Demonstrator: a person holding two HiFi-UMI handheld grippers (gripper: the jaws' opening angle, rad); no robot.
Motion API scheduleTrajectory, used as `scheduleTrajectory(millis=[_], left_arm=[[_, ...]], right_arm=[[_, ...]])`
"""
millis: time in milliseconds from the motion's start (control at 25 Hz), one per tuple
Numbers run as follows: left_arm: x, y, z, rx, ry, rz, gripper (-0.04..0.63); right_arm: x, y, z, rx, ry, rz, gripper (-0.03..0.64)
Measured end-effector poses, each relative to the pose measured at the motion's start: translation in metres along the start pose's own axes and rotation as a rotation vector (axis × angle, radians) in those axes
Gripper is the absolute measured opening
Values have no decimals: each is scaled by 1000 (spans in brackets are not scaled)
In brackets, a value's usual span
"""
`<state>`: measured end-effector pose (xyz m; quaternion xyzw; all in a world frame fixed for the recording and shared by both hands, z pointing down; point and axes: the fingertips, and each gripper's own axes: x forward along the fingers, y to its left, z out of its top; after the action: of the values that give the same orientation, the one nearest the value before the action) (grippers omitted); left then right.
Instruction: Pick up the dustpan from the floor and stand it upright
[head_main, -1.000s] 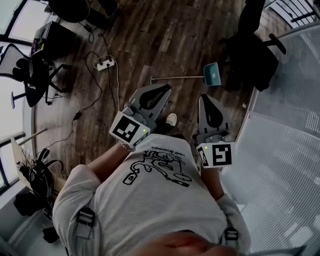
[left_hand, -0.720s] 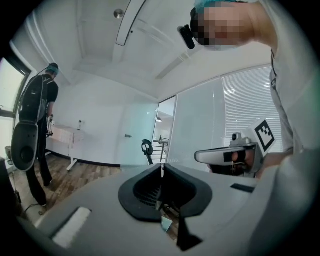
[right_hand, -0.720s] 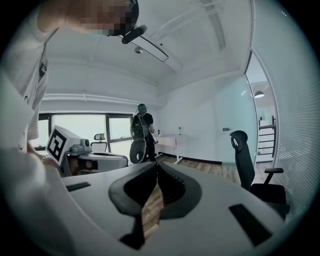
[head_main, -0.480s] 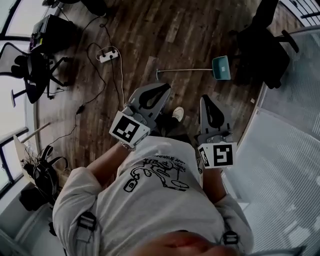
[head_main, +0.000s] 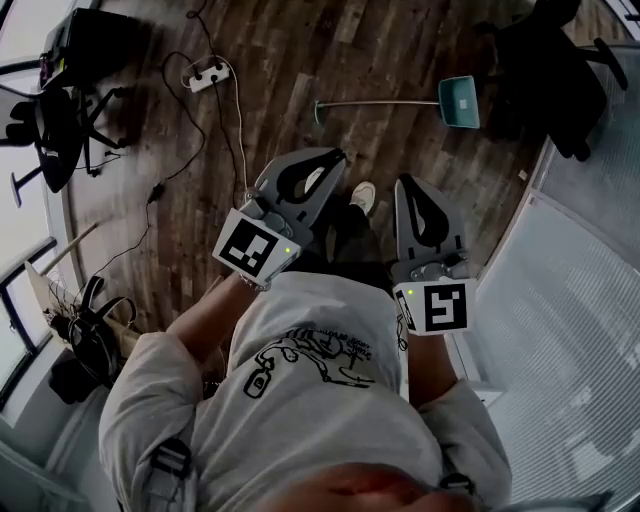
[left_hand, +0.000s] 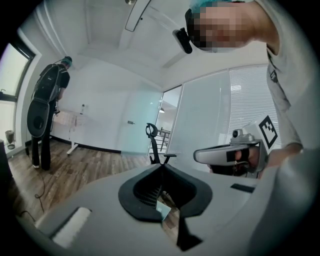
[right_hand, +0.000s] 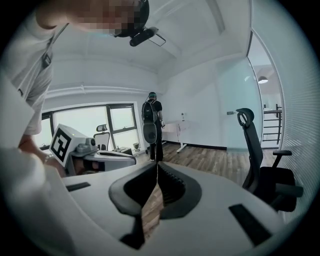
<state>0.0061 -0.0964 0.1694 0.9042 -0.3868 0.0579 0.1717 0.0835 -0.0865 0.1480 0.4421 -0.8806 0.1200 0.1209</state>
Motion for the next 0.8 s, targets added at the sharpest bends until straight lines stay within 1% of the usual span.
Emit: scheduleTrajectory(millis=[160,320,520,800], left_arm=[[9,10,-31,-25,26,8,14],[18,23,-65,-25,62,11,14],[34,44,-107,-45,82,18,14],[48,61,-162,-45,112,34,14]], right_arm=[[13,-6,-34,10,34,8,6],[29,-15,-66,17,56,19,6],[53,-25,-108,60,90,20,6],[76,-36,-163,41,119,31,6]])
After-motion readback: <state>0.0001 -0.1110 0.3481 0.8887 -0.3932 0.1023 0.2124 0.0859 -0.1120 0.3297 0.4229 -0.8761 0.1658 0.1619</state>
